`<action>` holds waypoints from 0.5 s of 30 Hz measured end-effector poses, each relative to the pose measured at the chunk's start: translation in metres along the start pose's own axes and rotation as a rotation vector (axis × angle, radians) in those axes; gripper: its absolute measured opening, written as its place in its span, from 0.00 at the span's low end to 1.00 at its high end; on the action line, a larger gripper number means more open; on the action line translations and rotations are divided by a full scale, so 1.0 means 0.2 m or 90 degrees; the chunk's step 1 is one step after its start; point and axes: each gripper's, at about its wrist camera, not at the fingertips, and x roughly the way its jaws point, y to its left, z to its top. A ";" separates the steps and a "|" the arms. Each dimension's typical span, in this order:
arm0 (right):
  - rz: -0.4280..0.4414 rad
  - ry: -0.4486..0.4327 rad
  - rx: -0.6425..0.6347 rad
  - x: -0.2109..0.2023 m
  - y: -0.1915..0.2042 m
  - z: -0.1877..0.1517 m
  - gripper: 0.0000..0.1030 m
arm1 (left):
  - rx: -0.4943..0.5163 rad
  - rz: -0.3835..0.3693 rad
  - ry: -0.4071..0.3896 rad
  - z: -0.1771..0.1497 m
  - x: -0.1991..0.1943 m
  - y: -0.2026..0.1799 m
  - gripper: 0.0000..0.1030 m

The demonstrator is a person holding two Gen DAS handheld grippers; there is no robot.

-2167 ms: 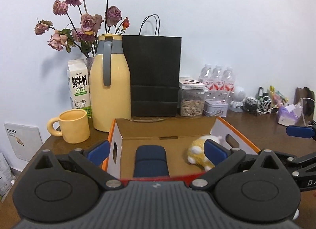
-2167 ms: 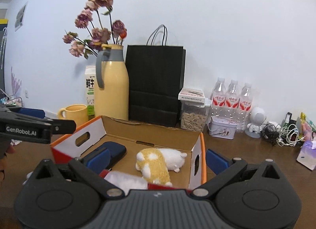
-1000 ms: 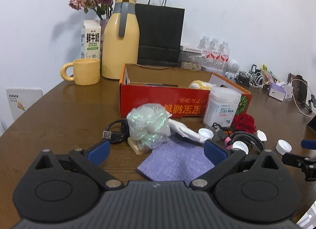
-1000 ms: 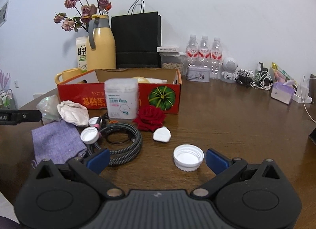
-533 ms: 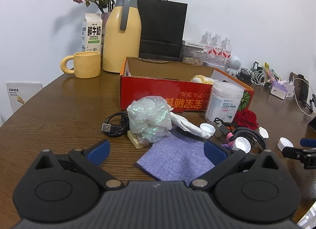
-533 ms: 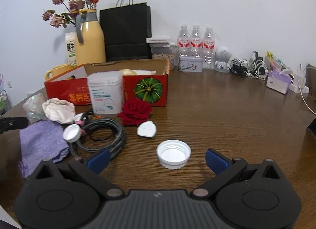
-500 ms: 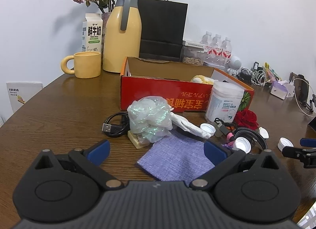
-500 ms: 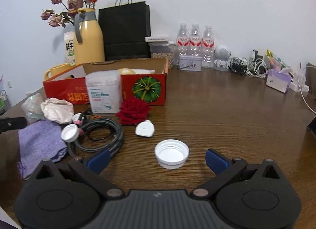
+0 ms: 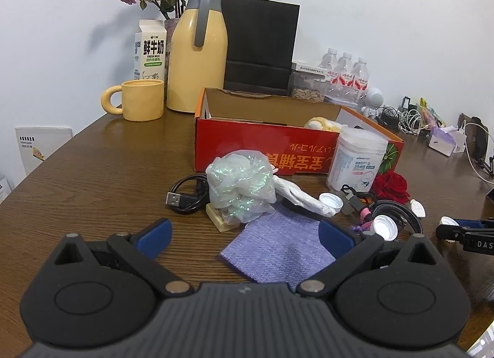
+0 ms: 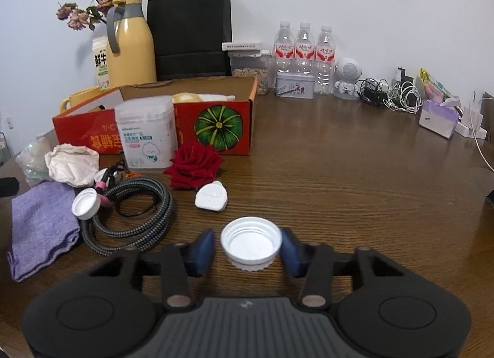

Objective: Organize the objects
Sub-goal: 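Grasp the white bottle cap with the right gripper while the left grasps the plastic bag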

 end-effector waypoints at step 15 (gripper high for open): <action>0.029 -0.046 -0.003 -0.05 0.07 0.03 0.38 | -0.011 0.017 0.001 0.02 0.05 0.04 1.00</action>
